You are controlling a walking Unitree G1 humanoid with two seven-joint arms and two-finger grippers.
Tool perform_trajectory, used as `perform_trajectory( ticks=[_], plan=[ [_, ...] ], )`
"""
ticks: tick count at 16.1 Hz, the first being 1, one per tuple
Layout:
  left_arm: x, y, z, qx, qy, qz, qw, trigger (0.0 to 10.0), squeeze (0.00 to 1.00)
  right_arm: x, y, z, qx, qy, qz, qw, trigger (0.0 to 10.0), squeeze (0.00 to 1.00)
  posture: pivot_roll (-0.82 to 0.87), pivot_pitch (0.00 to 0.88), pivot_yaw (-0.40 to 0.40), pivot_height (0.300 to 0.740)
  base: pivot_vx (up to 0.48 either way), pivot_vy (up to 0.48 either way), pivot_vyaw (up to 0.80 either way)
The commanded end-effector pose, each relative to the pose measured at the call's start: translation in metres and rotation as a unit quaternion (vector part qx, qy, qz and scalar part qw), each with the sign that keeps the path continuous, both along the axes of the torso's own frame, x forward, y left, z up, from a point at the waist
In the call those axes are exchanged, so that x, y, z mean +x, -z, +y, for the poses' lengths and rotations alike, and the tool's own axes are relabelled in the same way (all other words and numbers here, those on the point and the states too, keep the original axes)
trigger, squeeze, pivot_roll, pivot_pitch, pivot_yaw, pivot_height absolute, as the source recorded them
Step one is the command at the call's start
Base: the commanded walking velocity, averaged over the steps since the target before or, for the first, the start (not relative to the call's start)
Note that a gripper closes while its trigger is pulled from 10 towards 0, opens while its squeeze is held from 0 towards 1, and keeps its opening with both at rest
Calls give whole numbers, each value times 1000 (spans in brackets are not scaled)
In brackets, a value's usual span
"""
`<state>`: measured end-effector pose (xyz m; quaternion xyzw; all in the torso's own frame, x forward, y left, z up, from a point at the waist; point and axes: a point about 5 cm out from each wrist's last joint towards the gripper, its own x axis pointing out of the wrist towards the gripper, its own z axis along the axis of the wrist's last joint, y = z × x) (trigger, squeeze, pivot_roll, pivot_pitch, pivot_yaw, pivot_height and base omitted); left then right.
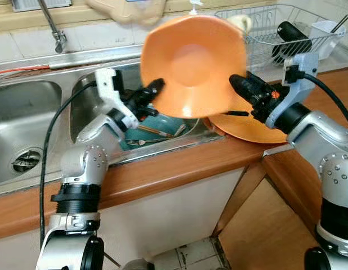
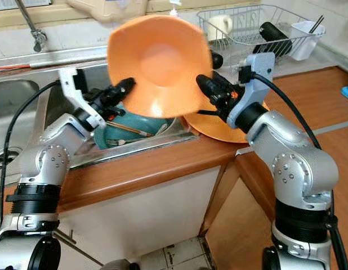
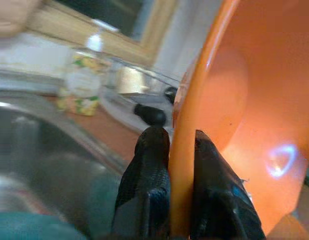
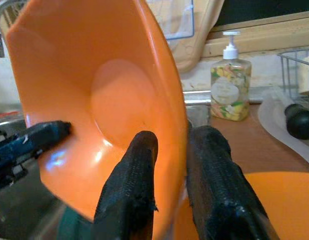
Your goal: Kitchen organization
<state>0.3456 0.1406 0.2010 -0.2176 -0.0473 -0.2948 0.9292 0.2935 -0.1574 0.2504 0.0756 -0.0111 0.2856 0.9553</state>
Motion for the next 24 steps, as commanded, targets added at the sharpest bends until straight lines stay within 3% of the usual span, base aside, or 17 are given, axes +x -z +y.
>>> perform_trajectory(
  ticks=[1, 3, 5, 7, 8, 9, 12, 18, 21, 24],
  plan=[
    [8, -14, 16, -23, -57, -11, 998, 0, 0, -8, -7, 13, -15, -42, -29, 999, 10000, 0, -104, 0, 59, 740, 0, 0, 0],
    [14, -16, 35, -22, -118, -8, 993, 0, 0, -11, -2, 17, -45, -55, -28, 997, 10000, 0, -101, 0, 54, 740, 0, 0, 0],
    [18, -10, 51, 10, -173, 6, 985, 0, 0, -14, 7, 24, -100, -71, -26, 992, 10000, 0, -103, 0, 54, 740, 0, 0, 0],
    [20, 0, 60, 69, -205, 30, 976, 0, 0, -15, 14, 29, -136, -79, -23, 987, 10000, 0, -102, 0, 51, 740, 0, 0, 0],
    [21, 3, 61, 87, -211, 36, 973, 0, 0, -15, 16, 30, -149, -82, -24, 985, 10000, 0, -102, 0, 51, 740, 0, 0, 0],
    [21, 12, 62, 133, -215, 52, 966, 0, 0, -16, 20, 33, -174, -91, -27, 980, 10000, 0, -102, 0, 50, 740, 0, 0, 0],
    [23, 33, 58, 188, -207, 97, 955, 0, 0, -19, 31, 39, -214, -111, -23, 970, 10000, 0, -106, 0, 49, 740, 0, 0, 0],
    [25, 54, 48, 218, -163, 169, 947, 0, 0, -23, 46, 42, -256, -132, -7, 958, 10000, 0, -113, 0, 52, 740, 0, 0, 0],
    [24, 60, 44, 219, -147, 189, 946, 1373, 0, -25, 47, 43, -261, -137, -4, 955, 10000, 0, -115, 0, 51, 740, 0, 0, 0],
    [22, 66, 42, 231, -128, 206, 942, 4000, 0, -25, 49, 43, -267, -140, -4, 954, 10000, 0, -115, 0, 51, 740, 0, 0, 0]
  ],
)
